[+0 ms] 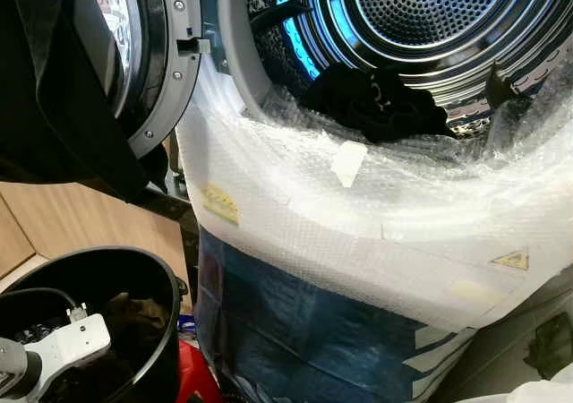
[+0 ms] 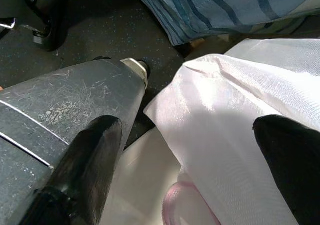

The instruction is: Clothes washing

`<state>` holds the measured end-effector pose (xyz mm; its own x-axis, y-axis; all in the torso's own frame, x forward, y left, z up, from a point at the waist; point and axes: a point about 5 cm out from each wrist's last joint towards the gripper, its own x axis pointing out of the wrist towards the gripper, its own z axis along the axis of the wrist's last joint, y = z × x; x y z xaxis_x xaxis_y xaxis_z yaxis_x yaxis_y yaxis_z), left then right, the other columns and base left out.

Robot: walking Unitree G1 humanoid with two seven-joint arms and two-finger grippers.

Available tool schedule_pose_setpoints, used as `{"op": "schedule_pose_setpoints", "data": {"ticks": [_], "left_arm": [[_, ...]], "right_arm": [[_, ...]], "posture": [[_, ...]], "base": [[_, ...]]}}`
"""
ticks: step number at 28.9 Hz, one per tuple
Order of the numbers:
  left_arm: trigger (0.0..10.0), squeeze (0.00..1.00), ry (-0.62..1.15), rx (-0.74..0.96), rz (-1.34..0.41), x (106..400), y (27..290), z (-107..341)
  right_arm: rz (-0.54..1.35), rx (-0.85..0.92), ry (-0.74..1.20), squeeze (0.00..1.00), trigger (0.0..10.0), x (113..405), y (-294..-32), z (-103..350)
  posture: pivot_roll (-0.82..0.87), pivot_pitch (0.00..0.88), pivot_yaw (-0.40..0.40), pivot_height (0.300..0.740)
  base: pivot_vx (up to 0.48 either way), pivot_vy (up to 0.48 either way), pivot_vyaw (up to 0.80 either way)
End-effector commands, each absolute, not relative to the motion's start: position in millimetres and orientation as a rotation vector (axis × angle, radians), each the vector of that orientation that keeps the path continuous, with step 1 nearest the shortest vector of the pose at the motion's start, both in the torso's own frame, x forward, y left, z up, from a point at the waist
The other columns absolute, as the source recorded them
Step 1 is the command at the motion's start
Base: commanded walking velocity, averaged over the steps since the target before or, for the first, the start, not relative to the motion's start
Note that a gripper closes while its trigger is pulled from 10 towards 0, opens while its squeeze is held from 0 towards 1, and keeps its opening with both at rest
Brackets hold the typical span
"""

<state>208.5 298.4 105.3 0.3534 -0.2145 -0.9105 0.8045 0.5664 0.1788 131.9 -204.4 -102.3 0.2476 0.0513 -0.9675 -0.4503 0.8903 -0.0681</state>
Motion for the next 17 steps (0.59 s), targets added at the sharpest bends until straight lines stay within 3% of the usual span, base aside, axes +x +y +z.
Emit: {"op": "schedule_pose_setpoints", "data": {"ticks": [1,11,17], "left_arm": [[0.0,0.00,0.990,0.696,-0.755,210.7,295.7,104.7],[0.0,0.00,0.959,0.691,-0.750,217.1,293.7,105.4],[0.0,0.00,0.853,0.652,-0.724,226.5,288.6,118.9]], "right_arm": [[0.366,-0.369,1.307,0.00,10.0,124.9,-204.4,-104.5],[0.361,-0.370,1.281,0.00,10.0,133.1,-200.8,-102.6],[0.340,-0.384,1.281,0.00,10.0,131.9,-206.7,-102.2]], "posture": [[0.03,0.000,-0.066,0.740],[0.01,0.000,-0.053,0.740],[0.03,0.000,-0.065,0.740]], "base": [[0.000,0.000,0.00],[0.000,0.000,0.00],[0.000,0.000,0.00]]}}
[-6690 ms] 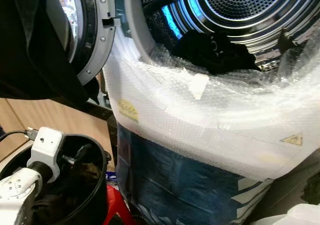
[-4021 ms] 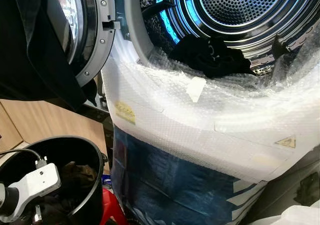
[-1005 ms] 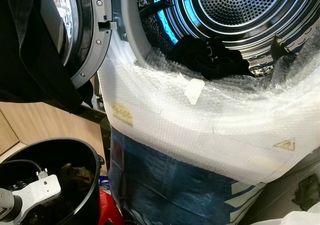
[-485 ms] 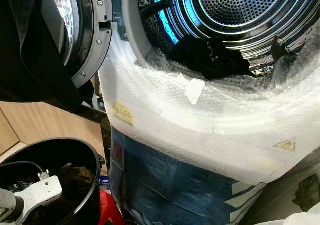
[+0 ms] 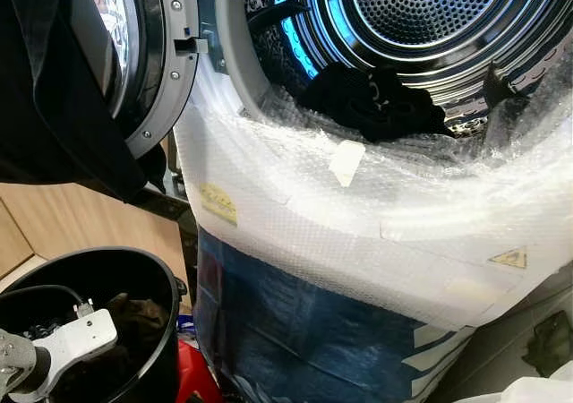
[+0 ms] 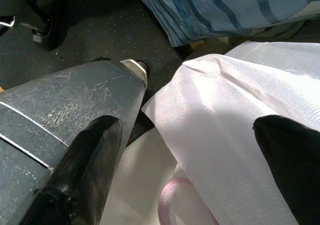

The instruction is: Clothes washing

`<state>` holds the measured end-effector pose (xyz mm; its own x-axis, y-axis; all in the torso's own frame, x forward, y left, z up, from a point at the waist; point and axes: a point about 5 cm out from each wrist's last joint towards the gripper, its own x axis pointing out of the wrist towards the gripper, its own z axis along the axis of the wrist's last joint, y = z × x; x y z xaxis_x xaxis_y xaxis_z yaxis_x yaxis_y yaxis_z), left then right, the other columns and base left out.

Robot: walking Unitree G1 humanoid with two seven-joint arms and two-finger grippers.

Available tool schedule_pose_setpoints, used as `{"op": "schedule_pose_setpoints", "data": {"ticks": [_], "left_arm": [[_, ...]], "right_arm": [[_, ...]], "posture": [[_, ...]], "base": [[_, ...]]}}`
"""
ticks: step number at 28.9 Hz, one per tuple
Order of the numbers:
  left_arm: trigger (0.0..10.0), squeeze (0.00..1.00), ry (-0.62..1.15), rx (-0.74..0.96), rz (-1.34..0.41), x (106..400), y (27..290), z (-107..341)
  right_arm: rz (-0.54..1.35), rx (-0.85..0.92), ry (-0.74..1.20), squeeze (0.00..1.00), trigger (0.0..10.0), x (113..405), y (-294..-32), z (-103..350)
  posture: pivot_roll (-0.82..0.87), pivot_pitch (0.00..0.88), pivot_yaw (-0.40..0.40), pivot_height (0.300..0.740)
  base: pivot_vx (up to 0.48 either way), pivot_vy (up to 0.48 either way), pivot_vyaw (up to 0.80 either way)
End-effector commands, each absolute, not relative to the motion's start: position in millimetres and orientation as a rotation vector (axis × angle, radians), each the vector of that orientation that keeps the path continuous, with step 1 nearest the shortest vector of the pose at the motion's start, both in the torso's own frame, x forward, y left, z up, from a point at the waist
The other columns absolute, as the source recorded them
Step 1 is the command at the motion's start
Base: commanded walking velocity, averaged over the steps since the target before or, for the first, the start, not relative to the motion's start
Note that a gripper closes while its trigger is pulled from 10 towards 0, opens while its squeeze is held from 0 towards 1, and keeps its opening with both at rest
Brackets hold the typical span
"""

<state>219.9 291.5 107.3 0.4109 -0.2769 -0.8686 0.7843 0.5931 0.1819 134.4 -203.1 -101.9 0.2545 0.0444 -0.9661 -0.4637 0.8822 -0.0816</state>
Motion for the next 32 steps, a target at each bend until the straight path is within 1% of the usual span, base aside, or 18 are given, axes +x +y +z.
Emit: {"op": "schedule_pose_setpoints", "data": {"ticks": [1,4,7,11,14,15,16,18,19,21,25,26,28,30,31,32], "left_arm": [[0.0,0.00,0.766,0.622,-0.725,232.4,282.8,132.5],[0.0,0.00,0.679,0.591,-0.734,237.2,277.0,149.2],[0.0,0.00,0.594,0.596,-0.753,240.6,270.7,169.5],[0.0,0.00,0.546,0.597,-0.788,243.8,261.5,178.6],[0.0,0.00,0.422,0.591,-0.865,250.6,239.1,199.2],[0.0,0.00,0.422,0.591,-0.865,250.6,239.1,199.2],[0.0,0.00,0.345,0.593,-0.904,254.8,226.6,213.7],[0.0,0.00,0.317,0.595,-0.923,256.8,221.5,218.6],[0.0,0.00,0.285,0.627,-0.956,262.7,212.1,224.1],[0.0,0.00,0.257,0.658,-0.984,270.3,201.8,227.6],[0.0,0.00,0.149,0.678,-1.072,286.1,168.9,242.8],[0.0,0.00,0.136,0.675,-1.088,287.2,164.2,244.0],[0.0,0.00,0.127,0.667,-1.225,286.5,135.6,238.9],[0.0,0.00,0.132,0.667,-1.250,286.1,131.1,237.2],[0.0,0.00,0.133,0.678,-1.327,283.3,116.9,231.6],[0.0,0.00,0.128,0.676,-1.371,280.6,109.8,229.0]], "right_arm": [[0.344,-0.388,1.291,0.00,10.0,129.3,-208.1,-102.7],[0.343,-0.388,1.294,0.00,10.0,129.0,-208.7,-102.7],[0.326,-0.386,1.285,0.00,10.0,130.3,-209.6,-102.3],[0.328,-0.389,1.285,0.00,10.0,130.5,-208.7,-102.4],[0.330,-0.385,1.279,0.00,10.0,132.4,-206.6,-102.1],[0.330,-0.385,1.279,0.00,10.0,132.4,-206.6,-102.1],[0.327,-0.385,1.275,0.00,10.0,134.1,-206.7,-101.6],[0.326,-0.387,1.273,0.00,10.0,134.9,-206.8,-101.3],[0.328,-0.397,1.269,0.00,10.0,136.1,-207.1,-100.9],[0.333,-0.408,1.268,0.00,10.0,136.9,-207.4,-100.6],[0.324,-0.402,1.258,0.00,10.0,141.3,-208.1,-98.9],[0.325,-0.403,1.256,0.00,10.0,141.6,-208.0,-98.8],[0.340,-0.411,1.251,0.00,10.0,143.5,-208.1,-98.0],[0.340,-0.411,1.251,0.00,10.0,143.6,-208.2,-98.0],[0.336,-0.412,1.253,0.00,10.0,143.7,-209.1,-97.8],[0.334,-0.411,1.253,0.00,10.0,143.7,-209.5,-97.7]], "posture": [[0.04,0.000,-0.071,0.740],[0.04,0.000,-0.073,0.740],[0.05,0.000,-0.075,0.740],[0.04,0.000,-0.075,0.740],[0.05,0.000,-0.080,0.740],[0.05,0.000,-0.080,0.740],[0.05,0.000,-0.085,0.740],[0.06,0.000,-0.087,0.740],[0.06,0.000,-0.084,0.740],[0.05,0.000,-0.084,0.740],[0.04,0.000,-0.079,0.740],[0.04,0.000,-0.079,0.740],[0.03,0.000,-0.080,0.740],[0.03,0.000,-0.079,0.740],[0.02,0.000,-0.073,0.740],[0.02,0.000,-0.072,0.740]], "base": [[0.000,0.000,0.00],[0.000,0.000,0.00],[0.000,0.000,0.00],[0.000,0.000,0.00],[0.000,0.000,0.00],[0.000,0.000,0.00],[0.000,0.000,0.00],[0.000,0.000,0.00],[0.000,0.000,0.00],[0.000,0.000,0.00],[0.000,0.000,0.00],[0.000,0.000,0.00],[0.000,0.000,0.00],[0.000,0.000,0.00],[0.000,0.000,0.00],[0.000,0.000,0.00]]}}
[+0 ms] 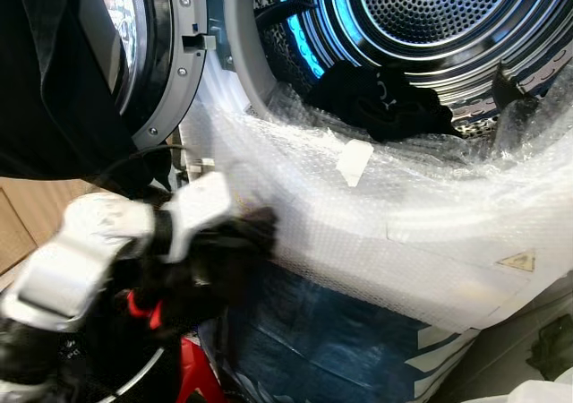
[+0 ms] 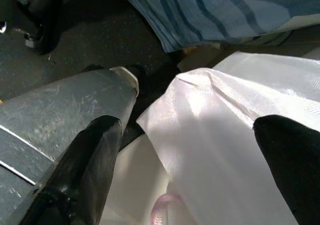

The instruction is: Clothes washing

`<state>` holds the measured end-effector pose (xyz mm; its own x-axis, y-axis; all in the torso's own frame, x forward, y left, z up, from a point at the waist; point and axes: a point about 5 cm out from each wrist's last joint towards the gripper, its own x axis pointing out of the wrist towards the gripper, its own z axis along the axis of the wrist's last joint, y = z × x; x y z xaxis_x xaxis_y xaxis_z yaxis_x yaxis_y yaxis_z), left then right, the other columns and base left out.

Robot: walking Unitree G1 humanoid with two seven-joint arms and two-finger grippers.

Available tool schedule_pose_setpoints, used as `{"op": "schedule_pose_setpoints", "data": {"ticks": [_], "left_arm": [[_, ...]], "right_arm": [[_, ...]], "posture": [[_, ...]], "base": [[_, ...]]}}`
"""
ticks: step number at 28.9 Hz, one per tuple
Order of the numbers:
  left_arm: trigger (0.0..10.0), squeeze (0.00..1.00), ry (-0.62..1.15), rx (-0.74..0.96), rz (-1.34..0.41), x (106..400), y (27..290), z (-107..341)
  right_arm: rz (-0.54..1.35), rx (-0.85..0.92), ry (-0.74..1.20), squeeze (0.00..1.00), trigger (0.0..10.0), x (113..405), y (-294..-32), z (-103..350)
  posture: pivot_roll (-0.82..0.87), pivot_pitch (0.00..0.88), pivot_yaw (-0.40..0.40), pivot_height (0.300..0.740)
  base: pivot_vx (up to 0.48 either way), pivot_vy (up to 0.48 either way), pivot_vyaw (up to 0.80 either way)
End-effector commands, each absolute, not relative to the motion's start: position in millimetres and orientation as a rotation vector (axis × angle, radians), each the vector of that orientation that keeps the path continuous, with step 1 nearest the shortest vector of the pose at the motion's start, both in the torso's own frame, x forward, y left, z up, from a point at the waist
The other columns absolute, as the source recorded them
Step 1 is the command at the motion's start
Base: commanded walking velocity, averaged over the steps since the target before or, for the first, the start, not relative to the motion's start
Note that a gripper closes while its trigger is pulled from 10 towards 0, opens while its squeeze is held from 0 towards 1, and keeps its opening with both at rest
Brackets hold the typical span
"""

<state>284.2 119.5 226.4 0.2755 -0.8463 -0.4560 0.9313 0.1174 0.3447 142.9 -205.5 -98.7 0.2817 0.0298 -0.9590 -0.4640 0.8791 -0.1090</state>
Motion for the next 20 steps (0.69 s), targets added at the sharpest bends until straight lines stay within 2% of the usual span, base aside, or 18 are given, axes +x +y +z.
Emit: {"op": "schedule_pose_setpoints", "data": {"ticks": [1,6,10,16,20], "left_arm": [[0.0,0.00,0.132,0.666,-1.453,275.3,98.3,224.2],[0.0,0.00,0.178,0.663,-1.531,268.2,91.8,210.5],[0.0,0.00,0.236,0.598,-1.597,255.9,83.7,190.2],[0.0,0.00,0.373,0.700,-1.442,263.2,103.7,166.7],[0.0,0.00,0.447,0.707,-1.438,256.2,110.6,150.4]], "right_arm": [[0.330,-0.409,1.250,0.00,10.0,144.1,-209.5,-97.6],[0.321,-0.400,1.240,0.00,10.0,145.1,-208.9,-97.4],[0.323,-0.399,1.245,0.00,10.0,141.7,-209.2,-98.5],[0.324,-0.399,1.238,0.00,10.0,141.4,-207.8,-98.9],[0.330,-0.416,1.218,0.00,10.0,143.0,-206.3,-98.6]], "posture": [[0.02,0.000,-0.067,0.740],[0.01,0.000,-0.064,0.740],[0.01,0.000,-0.065,0.740],[0.00,0.000,-0.065,0.740],[0.00,0.000,-0.060,0.740]], "base": [[0.000,0.000,0.00],[0.000,0.000,0.00],[0.000,0.000,0.00],[0.000,0.000,0.00],[0.000,0.000,0.00]]}}
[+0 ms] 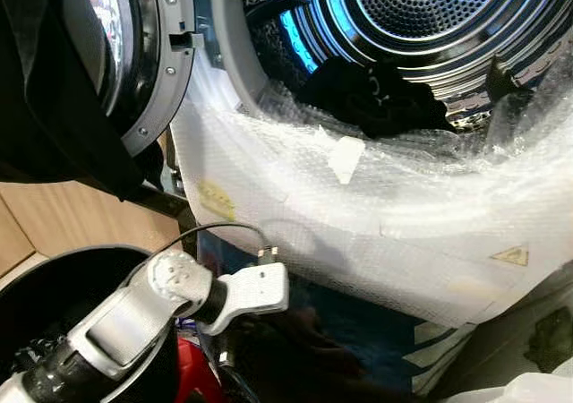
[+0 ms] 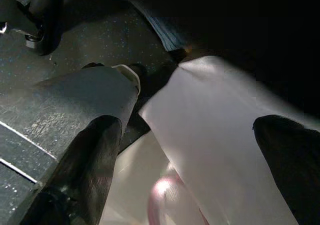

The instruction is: Clothes washing

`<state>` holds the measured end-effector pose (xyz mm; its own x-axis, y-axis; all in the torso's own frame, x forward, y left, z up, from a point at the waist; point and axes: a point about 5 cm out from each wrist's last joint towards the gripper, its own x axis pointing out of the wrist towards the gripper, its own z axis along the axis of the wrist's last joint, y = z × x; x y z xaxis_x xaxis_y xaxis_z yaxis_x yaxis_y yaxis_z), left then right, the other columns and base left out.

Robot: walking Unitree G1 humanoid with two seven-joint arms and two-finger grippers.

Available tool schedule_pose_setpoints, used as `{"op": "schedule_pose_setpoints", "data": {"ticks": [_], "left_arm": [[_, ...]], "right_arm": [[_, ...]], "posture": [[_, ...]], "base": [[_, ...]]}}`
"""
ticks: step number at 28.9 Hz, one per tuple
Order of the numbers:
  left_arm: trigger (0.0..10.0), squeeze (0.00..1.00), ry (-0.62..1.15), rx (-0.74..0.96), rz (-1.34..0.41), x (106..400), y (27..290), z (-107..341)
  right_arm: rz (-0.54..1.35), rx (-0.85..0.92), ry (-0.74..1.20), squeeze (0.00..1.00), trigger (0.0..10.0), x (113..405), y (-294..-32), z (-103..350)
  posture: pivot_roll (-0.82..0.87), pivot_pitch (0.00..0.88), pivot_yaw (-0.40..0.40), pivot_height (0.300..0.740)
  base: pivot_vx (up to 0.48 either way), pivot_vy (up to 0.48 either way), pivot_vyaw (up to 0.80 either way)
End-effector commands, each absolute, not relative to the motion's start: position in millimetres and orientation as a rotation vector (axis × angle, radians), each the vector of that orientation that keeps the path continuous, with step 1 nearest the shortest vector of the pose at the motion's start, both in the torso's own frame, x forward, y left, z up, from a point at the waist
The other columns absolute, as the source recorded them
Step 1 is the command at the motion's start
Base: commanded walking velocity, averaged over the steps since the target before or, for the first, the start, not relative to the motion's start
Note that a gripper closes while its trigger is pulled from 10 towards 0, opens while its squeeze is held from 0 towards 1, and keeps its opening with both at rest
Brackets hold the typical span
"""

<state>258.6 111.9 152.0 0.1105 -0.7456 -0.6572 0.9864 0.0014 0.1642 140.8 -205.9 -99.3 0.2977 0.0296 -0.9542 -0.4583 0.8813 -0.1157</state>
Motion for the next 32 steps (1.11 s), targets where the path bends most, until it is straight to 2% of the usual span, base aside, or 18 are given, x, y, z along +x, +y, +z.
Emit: {"op": "schedule_pose_setpoints", "data": {"ticks": [1,5,8,12,15,18,19,20,21,26,28,32], "left_arm": [[0.0,0.00,0.465,0.713,-1.411,254.9,114.4,145.2],[0.0,0.00,0.448,0.741,-1.313,260.3,121.9,139.2],[0.0,0.00,0.416,0.698,-1.267,262.5,125.0,138.7],[0.0,0.00,0.446,0.662,-1.259,258.4,134.6,137.1],[0.0,0.00,0.461,0.640,-1.264,254.7,138.6,135.4],[0.0,0.00,0.468,0.642,-1.256,252.1,143.0,134.4],[0.0,0.00,0.477,0.638,-1.242,250.7,146.1,132.5],[0.0,0.00,0.477,0.638,-1.242,250.7,146.1,132.5],[0.0,0.00,0.491,0.625,-1.230,248.8,149.3,130.6],[0.0,0.00,0.510,0.600,-1.249,243.2,150.5,128.9],[0.0,0.00,0.513,0.617,-1.268,244.1,151.3,131.6],[0.0,0.00,0.493,0.621,-1.265,248.3,147.3,131.3]], "right_arm": [[0.322,-0.430,1.196,0.00,10.0,147.8,-208.0,-96.5],[0.330,-0.476,1.138,0.00,10.0,159.8,-212.0,-90.7],[0.355,-0.487,1.091,0.00,10.0,168.4,-213.9,-85.9],[0.435,-0.402,0.972,0.00,10.0,188.2,-214.0,-72.4],[0.495,-0.391,0.908,0.00,10.0,196.2,-217.0,-64.0],[0.565,-0.307,0.839,0.00,10.0,202.8,-215.2,-54.8],[0.603,-0.269,0.796,0.62,10.0,205.3,-213.0,-50.0],[0.603,-0.269,0.796,0.62,10.0,205.3,-213.0,-50.0],[0.666,-0.223,0.750,1.00,10.0,206.0,-208.6,-44.8],[0.737,-0.125,0.681,1.00,10.0,208.7,-204.3,-34.4],[0.875,0.000,0.600,1.00,10.0,211.7,-196.9,-16.4],[0.936,-0.015,0.594,1.00,10.0,211.8,-194.4,-11.2]], "posture": [[0.00,0.000,-0.059,0.740],[0.00,0.004,-0.060,0.740],[0.00,0.010,-0.063,0.740],[-0.02,0.018,-0.057,0.740],[-0.03,0.014,-0.058,0.740],[-0.02,0.006,-0.051,0.740],[-0.02,0.000,-0.041,0.740],[-0.02,0.000,-0.041,0.740],[-0.02,0.000,-0.036,0.740],[0.00,0.000,-0.039,0.740],[-0.01,0.000,-0.035,0.740],[-0.02,0.000,-0.031,0.740]], "base": [[0.000,0.000,0.00],[0.000,0.000,0.00],[0.000,0.000,0.00],[0.000,0.000,0.00],[0.000,0.000,0.00],[0.000,0.000,0.00],[0.000,0.000,0.00],[0.000,0.000,0.00],[0.000,0.000,0.00],[0.000,0.000,0.00],[0.000,0.000,0.00],[0.000,0.000,0.00]]}}
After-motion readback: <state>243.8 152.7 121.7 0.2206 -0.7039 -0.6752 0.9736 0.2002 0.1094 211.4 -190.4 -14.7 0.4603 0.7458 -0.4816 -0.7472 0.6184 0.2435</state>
